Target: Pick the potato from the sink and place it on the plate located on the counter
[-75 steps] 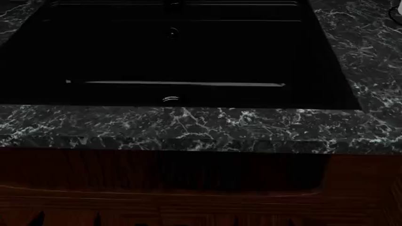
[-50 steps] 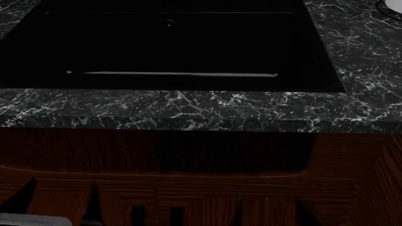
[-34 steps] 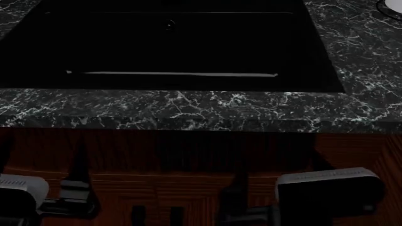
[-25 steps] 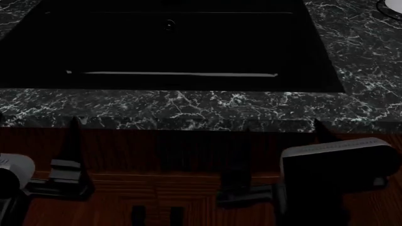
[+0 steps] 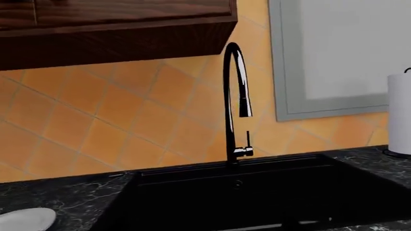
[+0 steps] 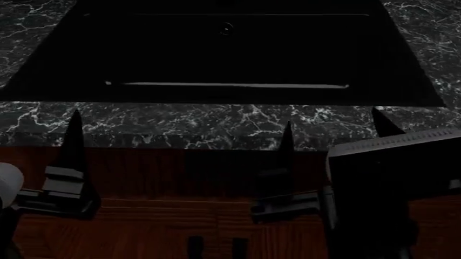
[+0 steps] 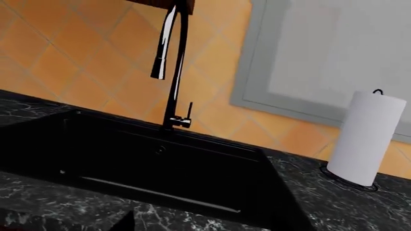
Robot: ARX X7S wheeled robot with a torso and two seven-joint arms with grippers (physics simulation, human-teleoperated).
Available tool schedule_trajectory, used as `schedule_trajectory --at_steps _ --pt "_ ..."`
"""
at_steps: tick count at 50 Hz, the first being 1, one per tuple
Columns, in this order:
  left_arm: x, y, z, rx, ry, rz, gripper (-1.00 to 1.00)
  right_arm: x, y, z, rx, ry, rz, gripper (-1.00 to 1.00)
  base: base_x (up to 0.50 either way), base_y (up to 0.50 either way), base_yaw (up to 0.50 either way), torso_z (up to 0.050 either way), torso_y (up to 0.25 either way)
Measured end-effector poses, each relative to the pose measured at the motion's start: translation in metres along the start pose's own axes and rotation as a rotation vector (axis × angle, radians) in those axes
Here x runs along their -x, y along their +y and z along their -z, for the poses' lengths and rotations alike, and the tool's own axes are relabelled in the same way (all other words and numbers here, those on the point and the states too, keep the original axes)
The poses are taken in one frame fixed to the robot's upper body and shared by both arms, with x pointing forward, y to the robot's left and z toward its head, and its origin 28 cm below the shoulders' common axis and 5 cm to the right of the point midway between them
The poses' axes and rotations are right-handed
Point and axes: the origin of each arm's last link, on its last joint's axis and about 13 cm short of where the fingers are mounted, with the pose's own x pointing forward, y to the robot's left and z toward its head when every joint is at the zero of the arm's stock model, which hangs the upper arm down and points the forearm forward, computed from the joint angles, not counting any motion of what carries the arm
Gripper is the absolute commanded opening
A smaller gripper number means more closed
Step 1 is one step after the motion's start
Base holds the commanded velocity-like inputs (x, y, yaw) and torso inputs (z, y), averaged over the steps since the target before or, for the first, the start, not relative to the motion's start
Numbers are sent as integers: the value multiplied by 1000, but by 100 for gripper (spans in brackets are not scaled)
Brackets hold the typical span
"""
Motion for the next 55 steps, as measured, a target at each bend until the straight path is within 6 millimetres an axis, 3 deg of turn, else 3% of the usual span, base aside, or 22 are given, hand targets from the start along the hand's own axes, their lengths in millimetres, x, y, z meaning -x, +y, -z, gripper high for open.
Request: schedule_trajectory --at_steps 31,55 --pt "4 2 -8 -9 -35 2 100 6 -1 -11 31 -17 10 100 0 500 0 0 0" --pt "3 2 -11 -14 -63 -1 100 7 -2 -16 41 -18 8 100 0 0 0 41 0"
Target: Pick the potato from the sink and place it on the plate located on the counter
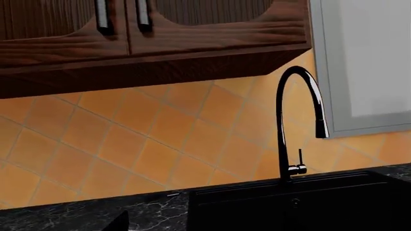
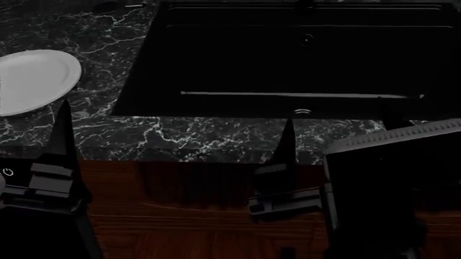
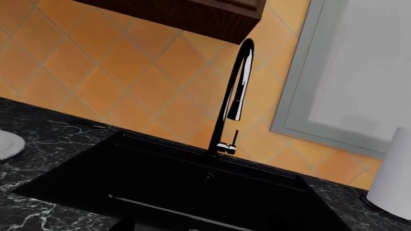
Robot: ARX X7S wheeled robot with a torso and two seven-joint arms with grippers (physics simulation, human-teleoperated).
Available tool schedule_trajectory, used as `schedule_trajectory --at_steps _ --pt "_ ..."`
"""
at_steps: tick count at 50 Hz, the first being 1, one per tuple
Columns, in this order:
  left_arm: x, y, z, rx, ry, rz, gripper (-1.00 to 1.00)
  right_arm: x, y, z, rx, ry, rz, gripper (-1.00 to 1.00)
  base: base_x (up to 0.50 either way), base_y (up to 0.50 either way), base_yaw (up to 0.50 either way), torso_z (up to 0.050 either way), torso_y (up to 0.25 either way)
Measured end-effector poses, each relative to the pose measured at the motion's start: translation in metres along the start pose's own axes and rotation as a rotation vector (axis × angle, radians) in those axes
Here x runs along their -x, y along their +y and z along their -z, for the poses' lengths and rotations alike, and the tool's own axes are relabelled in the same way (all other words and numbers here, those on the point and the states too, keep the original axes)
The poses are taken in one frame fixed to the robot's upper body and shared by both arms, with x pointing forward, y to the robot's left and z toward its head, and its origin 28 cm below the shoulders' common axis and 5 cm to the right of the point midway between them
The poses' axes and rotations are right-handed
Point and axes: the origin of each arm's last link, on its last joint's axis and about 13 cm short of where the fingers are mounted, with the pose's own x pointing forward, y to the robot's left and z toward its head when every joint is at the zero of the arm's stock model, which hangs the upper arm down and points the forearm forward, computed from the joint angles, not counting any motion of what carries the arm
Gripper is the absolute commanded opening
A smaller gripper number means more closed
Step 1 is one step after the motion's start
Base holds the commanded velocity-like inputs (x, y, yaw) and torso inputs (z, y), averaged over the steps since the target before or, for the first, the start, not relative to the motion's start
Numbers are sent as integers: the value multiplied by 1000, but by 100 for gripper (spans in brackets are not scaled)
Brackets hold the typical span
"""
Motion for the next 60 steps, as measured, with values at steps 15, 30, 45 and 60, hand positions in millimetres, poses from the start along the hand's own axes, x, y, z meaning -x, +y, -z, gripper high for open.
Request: schedule_trajectory --at_steps 15,30,45,60 --pt "-3 -2 1 -13 -11 -1 100 -2 -2 1 2 4 2 100 0 0 0 49 0" --pt "-4 -6 -3 -11 7 9 100 0 -5 -2 3 1 8 100 189 23 0 20 0" --pt "-4 -5 -5 -9 11 8 100 1 -6 -5 15 -3 11 100 216 170 0 0 0" --pt "-3 -4 -6 -8 9 6 100 1 -6 -8 21 -6 12 100 207 177 0 0 0"
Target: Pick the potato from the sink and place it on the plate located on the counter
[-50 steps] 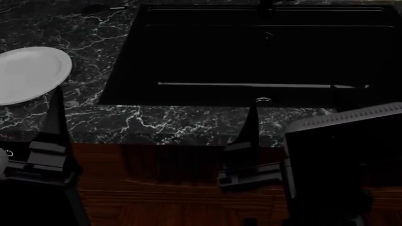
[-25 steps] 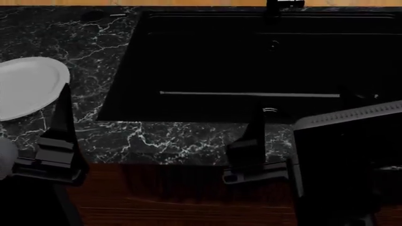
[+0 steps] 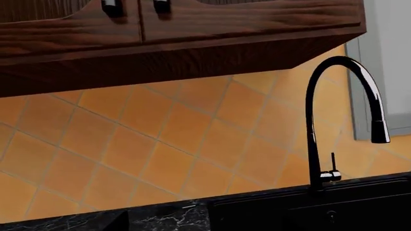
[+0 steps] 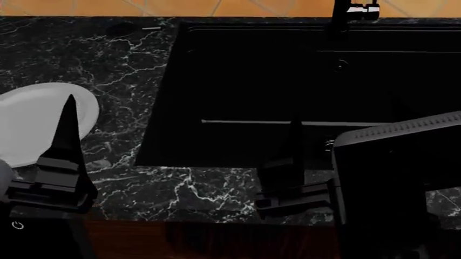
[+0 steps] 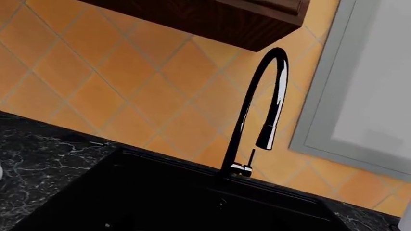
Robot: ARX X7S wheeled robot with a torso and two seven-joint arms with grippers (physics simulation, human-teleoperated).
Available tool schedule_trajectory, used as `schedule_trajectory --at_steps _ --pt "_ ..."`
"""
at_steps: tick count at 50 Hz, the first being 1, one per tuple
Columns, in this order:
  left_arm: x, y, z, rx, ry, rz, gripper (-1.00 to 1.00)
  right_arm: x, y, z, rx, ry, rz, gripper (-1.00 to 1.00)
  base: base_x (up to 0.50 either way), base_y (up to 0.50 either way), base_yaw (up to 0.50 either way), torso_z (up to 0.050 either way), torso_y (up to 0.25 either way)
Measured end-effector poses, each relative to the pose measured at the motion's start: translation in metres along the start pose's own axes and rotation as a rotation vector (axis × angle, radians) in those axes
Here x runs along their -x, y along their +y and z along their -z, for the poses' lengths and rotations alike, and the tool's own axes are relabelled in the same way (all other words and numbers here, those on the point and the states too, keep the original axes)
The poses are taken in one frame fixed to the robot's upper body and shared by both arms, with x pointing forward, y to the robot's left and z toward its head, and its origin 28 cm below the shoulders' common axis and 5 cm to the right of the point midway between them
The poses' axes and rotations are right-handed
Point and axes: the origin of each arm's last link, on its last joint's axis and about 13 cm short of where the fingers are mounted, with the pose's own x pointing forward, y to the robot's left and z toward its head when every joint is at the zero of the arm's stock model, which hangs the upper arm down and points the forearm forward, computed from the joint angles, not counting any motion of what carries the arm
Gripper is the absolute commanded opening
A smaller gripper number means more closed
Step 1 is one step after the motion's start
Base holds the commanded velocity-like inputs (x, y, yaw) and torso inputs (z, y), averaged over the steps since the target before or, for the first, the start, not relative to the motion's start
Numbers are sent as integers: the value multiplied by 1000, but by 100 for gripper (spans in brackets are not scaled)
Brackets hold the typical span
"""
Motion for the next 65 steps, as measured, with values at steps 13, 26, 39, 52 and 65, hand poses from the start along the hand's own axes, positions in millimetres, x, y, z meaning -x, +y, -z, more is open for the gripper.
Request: schedule_trajectory --at_steps 13,26,39,52,65 --pt "0 1 -1 1 0 -3 100 0 0 -2 2 4 -3 100 184 141 0 0 0" --pt "-15 5 -13 14 30 -1 100 -16 -9 -18 4 38 -24 100 0 0 0 0 0" --pt "-48 8 -39 -10 42 -2 100 -40 -26 -57 41 70 -47 100 0 0 0 0 0" --pt "-65 7 -46 -31 54 9 100 -51 -35 -70 66 104 -44 100 131 0 0 0 0" --pt "-71 6 -45 -49 60 8 100 -53 -37 -71 76 119 -40 100 294 175 0 0 1"
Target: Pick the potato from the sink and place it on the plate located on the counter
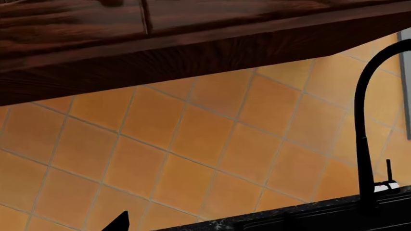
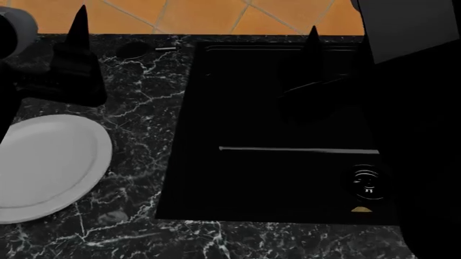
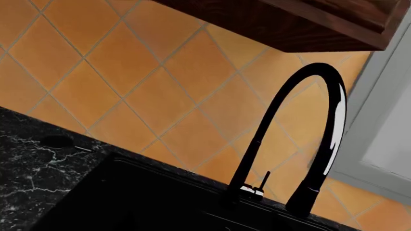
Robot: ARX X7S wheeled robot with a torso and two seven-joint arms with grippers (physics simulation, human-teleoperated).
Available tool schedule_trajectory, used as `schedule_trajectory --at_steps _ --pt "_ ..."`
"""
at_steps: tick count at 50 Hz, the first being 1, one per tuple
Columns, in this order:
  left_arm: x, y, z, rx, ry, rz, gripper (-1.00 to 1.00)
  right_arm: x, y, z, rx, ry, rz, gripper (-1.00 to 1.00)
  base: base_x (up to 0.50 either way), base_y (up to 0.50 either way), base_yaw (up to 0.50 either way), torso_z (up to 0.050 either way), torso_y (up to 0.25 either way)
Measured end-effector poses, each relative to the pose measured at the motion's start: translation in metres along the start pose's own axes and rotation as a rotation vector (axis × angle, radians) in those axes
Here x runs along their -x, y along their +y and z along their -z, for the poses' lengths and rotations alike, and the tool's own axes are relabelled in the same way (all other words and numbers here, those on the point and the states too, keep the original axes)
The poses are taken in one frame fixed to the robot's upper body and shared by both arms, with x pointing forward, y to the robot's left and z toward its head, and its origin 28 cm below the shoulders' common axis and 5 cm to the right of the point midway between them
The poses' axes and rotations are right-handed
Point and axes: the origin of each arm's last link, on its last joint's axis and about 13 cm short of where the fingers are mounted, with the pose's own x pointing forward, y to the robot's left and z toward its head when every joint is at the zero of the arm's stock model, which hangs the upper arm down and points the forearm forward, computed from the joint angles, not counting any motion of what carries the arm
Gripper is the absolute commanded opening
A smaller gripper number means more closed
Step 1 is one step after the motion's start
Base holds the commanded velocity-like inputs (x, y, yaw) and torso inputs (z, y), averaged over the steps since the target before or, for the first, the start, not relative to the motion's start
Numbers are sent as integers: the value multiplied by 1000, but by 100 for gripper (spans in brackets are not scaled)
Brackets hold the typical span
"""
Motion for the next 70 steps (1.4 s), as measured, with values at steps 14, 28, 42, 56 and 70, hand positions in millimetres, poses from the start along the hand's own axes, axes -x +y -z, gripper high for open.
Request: schedule_trajectory --at_steps 14,28,42,56,70 --pt "-3 -1 1 -17 -1 -4 100 -1 0 1 1 11 -2 100 176 67 0 0 0" --pt "-6 1 3 -21 1 -7 100 -4 1 1 5 22 -7 100 138 -68 0 0 0" --pt "-8 1 6 -21 10 -8 100 -10 1 6 -11 71 -22 100 54 -26 0 0 1" --pt "-7 2 7 -35 10 -7 100 -11 -1 14 -15 157 -27 100 0 0 0 0 -114" --pt "-5 1 6 -51 6 -6 100 -10 -2 17 -14 192 -33 100 -2 0 0 0 -214"
